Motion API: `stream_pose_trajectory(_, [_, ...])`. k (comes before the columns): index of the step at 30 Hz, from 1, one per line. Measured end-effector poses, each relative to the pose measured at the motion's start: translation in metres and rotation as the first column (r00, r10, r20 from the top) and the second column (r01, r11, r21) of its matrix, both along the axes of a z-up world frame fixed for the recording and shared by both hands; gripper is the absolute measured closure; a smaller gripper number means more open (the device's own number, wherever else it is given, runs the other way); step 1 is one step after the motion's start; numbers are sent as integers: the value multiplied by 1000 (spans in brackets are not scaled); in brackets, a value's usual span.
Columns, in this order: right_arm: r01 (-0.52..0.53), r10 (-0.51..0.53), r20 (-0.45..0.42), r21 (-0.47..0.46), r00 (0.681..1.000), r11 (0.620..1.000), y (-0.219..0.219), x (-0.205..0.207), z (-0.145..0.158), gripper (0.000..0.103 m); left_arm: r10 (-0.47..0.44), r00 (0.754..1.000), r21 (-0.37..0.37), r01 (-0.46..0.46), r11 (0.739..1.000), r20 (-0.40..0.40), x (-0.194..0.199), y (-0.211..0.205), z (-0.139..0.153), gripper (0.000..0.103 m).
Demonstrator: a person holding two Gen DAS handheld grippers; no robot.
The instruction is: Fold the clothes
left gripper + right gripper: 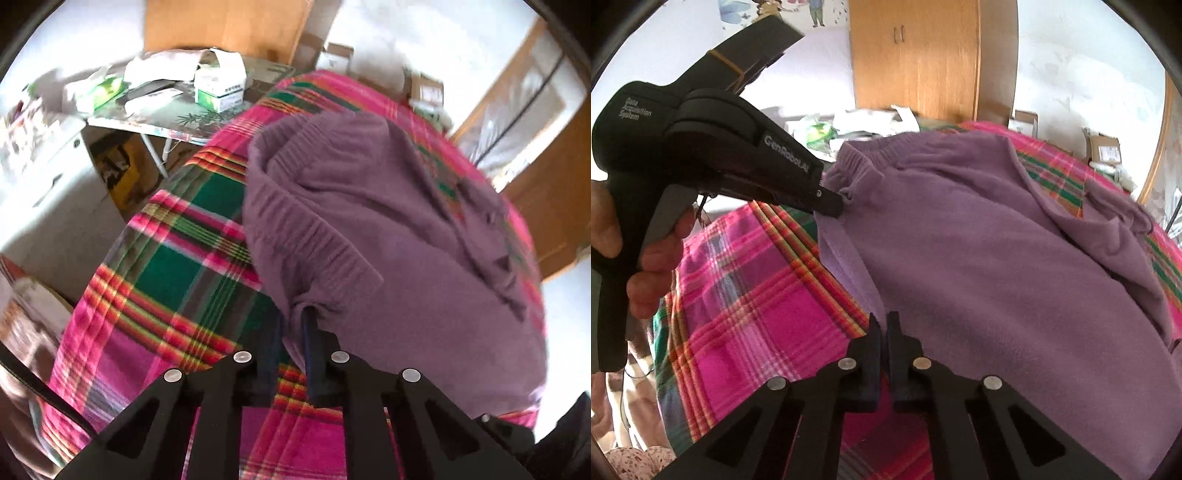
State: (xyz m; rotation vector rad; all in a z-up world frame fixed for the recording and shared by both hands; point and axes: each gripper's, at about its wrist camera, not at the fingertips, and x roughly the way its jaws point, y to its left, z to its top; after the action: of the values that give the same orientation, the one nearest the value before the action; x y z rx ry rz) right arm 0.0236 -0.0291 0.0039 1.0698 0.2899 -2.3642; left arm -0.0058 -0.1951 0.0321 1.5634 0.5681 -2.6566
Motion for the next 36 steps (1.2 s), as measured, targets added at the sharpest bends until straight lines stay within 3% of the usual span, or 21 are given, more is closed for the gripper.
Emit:
stream_pose_trajectory(6, [-36, 37, -33, 31, 999, 999, -11, 20, 3, 100, 93, 995, 112, -89, 990, -39, 33, -29, -1, 95])
stream_pose_trajectory(10, [-38, 39, -26, 45, 999, 998, -14, 28, 0, 100, 165, 986, 79, -163, 984, -31, 51, -51, -12, 96])
stream_pose_trajectory(14, [-28, 29, -27, 47, 999, 999, -14, 27, -1, 100, 136, 990, 121, -129, 984, -49, 50, -54, -15, 94])
stream_pose_trajectory(17, [-24, 25, -18, 46, 1000, 999, -13, 25, -3, 100, 56, 989, 64, -48, 997, -133, 48, -39, -3, 83])
stream_pose_trajectory(19, [-22, 22, -13, 46, 1000, 999, -13, 23, -4, 100, -27, 981, -38, 20, 999, -192, 50, -19, 10, 77])
stream_pose_trajectory(22, [-13, 14, -8, 43, 1000, 999, -14, 23, -5, 100, -98, 980, -196, 64, 978, -171, 39, 7, 16, 72])
stream_pose_trajectory(25, [-12, 12, -11, 41, 1000, 999, -14, 24, -5, 100, -105, 983, -257, 62, 964, -154, 29, 19, 17, 72])
stream_pose_trajectory(27, [-14, 15, -9, 39, 1000, 999, -14, 25, -5, 99, -111, 984, -265, 71, 962, -142, 25, 23, 17, 72])
stream_pose_trajectory(32, [-23, 23, 3, 39, 1000, 999, -15, 25, -5, 97, -178, 971, -206, 143, 968, -162, 34, 32, 21, 72])
stream_pose_trajectory(36, [-23, 22, 4, 31, 1000, 999, -13, 25, -5, 97, -167, 976, -234, 132, 963, -137, 26, 37, 18, 72])
